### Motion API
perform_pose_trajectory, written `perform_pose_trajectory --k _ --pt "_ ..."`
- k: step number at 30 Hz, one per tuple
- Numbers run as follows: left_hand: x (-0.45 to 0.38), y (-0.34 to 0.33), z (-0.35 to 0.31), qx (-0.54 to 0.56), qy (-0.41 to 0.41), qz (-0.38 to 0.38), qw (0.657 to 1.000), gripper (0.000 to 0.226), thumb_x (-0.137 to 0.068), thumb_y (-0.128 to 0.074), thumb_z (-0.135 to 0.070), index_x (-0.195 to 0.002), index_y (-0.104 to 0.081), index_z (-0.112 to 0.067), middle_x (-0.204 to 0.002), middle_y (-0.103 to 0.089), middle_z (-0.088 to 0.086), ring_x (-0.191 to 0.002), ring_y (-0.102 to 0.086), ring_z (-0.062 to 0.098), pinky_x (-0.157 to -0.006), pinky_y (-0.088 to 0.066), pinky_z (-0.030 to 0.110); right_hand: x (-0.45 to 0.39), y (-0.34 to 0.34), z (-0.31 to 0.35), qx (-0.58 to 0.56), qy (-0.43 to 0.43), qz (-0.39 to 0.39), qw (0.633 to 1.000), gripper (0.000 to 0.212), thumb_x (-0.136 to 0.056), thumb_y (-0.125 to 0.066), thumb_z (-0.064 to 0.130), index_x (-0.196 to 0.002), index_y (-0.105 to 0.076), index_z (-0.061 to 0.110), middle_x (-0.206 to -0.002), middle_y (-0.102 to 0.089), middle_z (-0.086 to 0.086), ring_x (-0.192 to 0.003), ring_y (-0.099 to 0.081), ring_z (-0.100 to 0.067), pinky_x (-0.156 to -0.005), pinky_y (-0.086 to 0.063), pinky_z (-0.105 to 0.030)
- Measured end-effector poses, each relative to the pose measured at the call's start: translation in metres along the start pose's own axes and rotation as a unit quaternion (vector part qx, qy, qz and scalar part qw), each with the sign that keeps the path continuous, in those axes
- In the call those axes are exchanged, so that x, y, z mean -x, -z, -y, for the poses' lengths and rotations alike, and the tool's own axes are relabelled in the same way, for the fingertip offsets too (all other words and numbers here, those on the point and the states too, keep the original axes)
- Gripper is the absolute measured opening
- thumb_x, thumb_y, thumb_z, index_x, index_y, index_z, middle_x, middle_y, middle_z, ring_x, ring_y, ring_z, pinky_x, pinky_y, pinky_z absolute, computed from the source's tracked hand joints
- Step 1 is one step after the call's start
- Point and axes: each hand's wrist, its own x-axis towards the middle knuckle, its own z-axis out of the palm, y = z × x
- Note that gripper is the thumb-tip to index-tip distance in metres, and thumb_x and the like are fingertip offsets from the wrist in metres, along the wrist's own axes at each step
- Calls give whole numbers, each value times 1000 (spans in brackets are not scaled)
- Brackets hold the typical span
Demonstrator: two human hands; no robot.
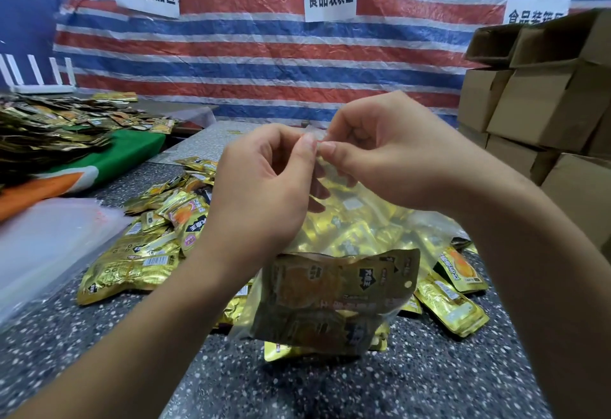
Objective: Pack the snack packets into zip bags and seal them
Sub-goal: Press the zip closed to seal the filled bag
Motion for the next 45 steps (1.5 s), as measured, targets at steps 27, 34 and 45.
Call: perform_pose_trajectory --k 27,34,45 --pt "-7 10 16 18 19 42 999 20 -101 -51 -11 -88 -60 1 -69 -62 9 -55 -64 17 -52 -55 29 -9 -8 -5 9 -33 -16 999 20 -95 -65 30 -78 -74 24 -68 -71 8 -67 -67 -5 -72 -59 -38" --pt "-8 10 18 -21 -21 46 998 20 -101 -50 -11 -88 -61 -1 -69 -63 10 -56 -65 17 -51 -53 26 -5 -13 -5 40 -16 -24 999 25 -97 -61 27 -73 -66 26 -66 -64 7 -60 -59 -7 -57 -51 -33" --pt "-5 3 24 33 -12 -2 999 24 -97 -56 -10 -75 -65 -8 -58 -58 6 -47 -56 17 -44 -44 25 3 -14 -9 91 -29 -1 995 27 -98 -58 40 -72 -56 30 -63 -54 11 -59 -50 0 -51 -36 -17"
